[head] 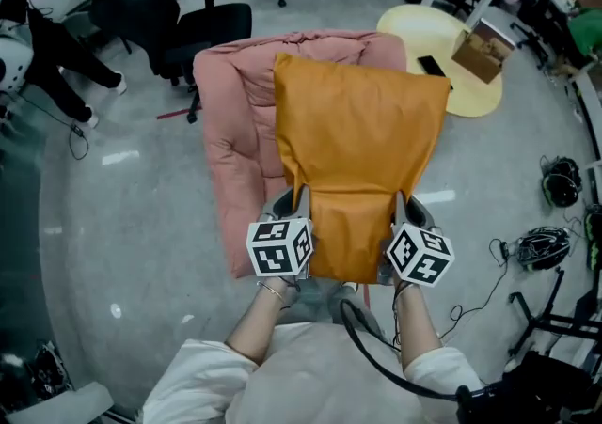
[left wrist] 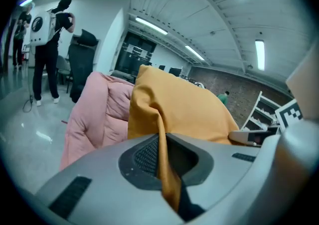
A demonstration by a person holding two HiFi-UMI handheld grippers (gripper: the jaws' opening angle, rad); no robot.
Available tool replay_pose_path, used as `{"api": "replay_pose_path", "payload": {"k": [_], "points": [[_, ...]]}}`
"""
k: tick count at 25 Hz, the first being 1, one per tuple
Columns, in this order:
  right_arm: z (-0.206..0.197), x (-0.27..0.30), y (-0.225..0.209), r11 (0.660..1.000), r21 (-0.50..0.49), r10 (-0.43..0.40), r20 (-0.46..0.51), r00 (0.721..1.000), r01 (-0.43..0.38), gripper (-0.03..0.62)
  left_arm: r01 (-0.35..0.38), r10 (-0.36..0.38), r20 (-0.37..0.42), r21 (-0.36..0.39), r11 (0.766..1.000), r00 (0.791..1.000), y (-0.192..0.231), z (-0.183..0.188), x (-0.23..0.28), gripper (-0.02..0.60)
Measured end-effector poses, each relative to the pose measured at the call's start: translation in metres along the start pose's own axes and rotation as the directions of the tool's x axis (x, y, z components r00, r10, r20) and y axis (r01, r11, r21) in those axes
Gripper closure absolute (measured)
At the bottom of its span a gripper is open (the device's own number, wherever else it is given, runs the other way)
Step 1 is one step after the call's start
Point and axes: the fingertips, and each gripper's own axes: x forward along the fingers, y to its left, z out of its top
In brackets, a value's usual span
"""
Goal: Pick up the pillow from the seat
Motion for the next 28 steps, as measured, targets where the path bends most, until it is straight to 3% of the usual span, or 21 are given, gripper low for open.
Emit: {"api": "replay_pose_path", "payload": {"k": [2, 6, 17, 23, 28], "points": [[0.006, -0.017, -0.018, 1.000, 0.006, -0.030, 0.014, 0.999, 0.030, 0.560, 0.036, -0.035, -0.015, 0.051, 0.998, 0.999, -0.024, 0.000, 0.002, 0.551], [0.006, -0.057, -0.064, 0.993, 0.043, -0.109, 0.042, 0.993, 0.107, 0.560, 0.130, -0.125, -0.055, 0.086, 0.988, 0.991, -0.078, -0.013, 0.009, 0.551], [-0.025, -0.190, -0.227, 0.944, 0.163, -0.298, 0.058, 0.953, 0.286, 0.560, 0.306, -0.279, -0.173, 0.154, 0.939, 0.944, -0.262, -0.095, 0.017, 0.551], [-0.046, -0.253, -0.295, 0.917, 0.223, -0.353, 0.062, 0.933, 0.332, 0.560, 0.357, -0.320, -0.203, 0.183, 0.916, 0.925, -0.342, -0.134, 0.012, 0.551], [-0.060, -0.291, -0.337, 0.906, 0.232, -0.376, 0.058, 0.925, 0.354, 0.560, 0.376, -0.337, -0.216, 0.172, 0.911, 0.916, -0.389, -0.167, 0.010, 0.551]]}}
